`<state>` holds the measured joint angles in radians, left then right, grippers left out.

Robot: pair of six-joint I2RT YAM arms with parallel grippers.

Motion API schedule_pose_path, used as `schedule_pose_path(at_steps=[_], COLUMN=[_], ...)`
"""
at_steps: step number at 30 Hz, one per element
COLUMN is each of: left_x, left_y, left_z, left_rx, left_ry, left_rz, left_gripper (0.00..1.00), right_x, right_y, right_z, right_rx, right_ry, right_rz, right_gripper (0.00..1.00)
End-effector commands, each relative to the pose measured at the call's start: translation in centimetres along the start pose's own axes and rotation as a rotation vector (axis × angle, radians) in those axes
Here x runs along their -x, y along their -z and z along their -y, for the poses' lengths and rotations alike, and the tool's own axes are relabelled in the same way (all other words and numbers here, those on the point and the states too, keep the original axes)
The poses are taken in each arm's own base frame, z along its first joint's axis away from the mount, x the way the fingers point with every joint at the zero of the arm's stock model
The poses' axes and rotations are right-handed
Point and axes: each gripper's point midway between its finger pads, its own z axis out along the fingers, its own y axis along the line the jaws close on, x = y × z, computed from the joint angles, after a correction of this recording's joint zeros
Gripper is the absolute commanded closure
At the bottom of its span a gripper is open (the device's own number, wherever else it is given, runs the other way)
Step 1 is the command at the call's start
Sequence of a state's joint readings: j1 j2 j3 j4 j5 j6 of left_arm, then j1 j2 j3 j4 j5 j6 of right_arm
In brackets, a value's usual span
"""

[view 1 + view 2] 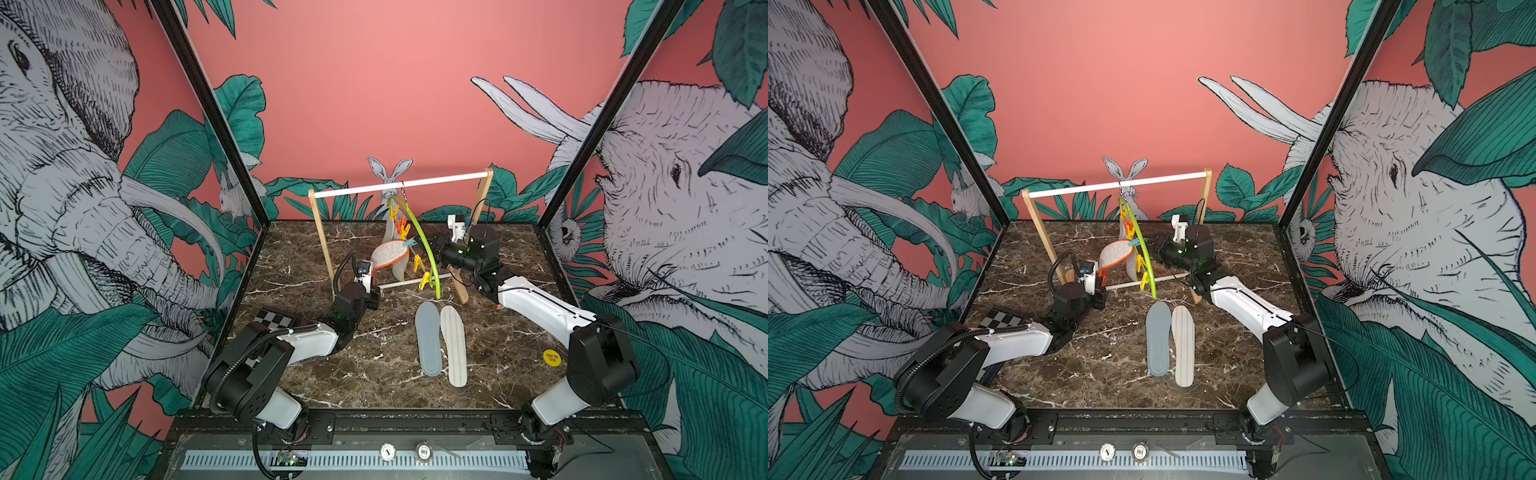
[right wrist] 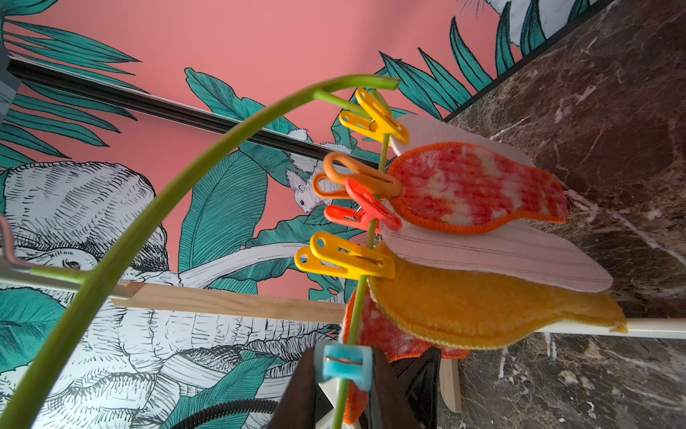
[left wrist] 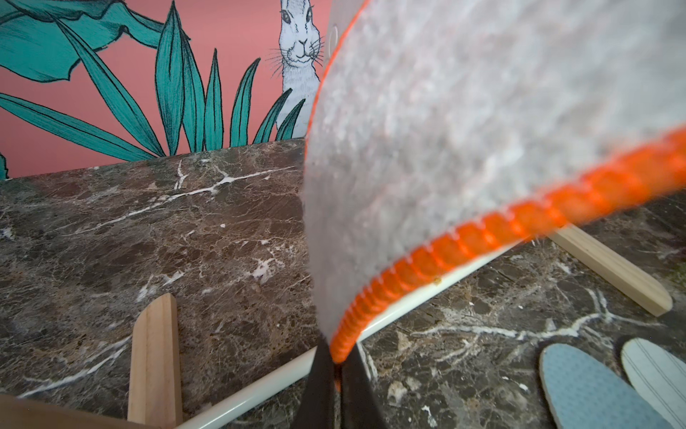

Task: Take the shoe insoles off the hanger
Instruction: Open the clamp at the hanger.

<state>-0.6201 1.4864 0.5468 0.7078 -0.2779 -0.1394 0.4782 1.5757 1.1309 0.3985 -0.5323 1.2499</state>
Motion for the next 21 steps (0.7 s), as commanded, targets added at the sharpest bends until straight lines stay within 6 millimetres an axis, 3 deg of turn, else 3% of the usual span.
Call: schedule_pose_path(at_steps=[1,21], left_x=[0.83,-0.03], left_y=[0.7,1.61], left_z=[-0.6,-1.3], left_rx=[0.017,0.039], left_ry=[0.018,0.02], left_rz=[0.034,0.026], left_gripper=[1.0,1.0], right_x=[0.49,0.25], right_y=[-0.28,-0.24], right_z=[-2.26,-2.31], right_rx=[0.069,0.071], right_ry=[0.039,0.044], right_rz=[0.01,-0.004], right_gripper=[0.79,0.81])
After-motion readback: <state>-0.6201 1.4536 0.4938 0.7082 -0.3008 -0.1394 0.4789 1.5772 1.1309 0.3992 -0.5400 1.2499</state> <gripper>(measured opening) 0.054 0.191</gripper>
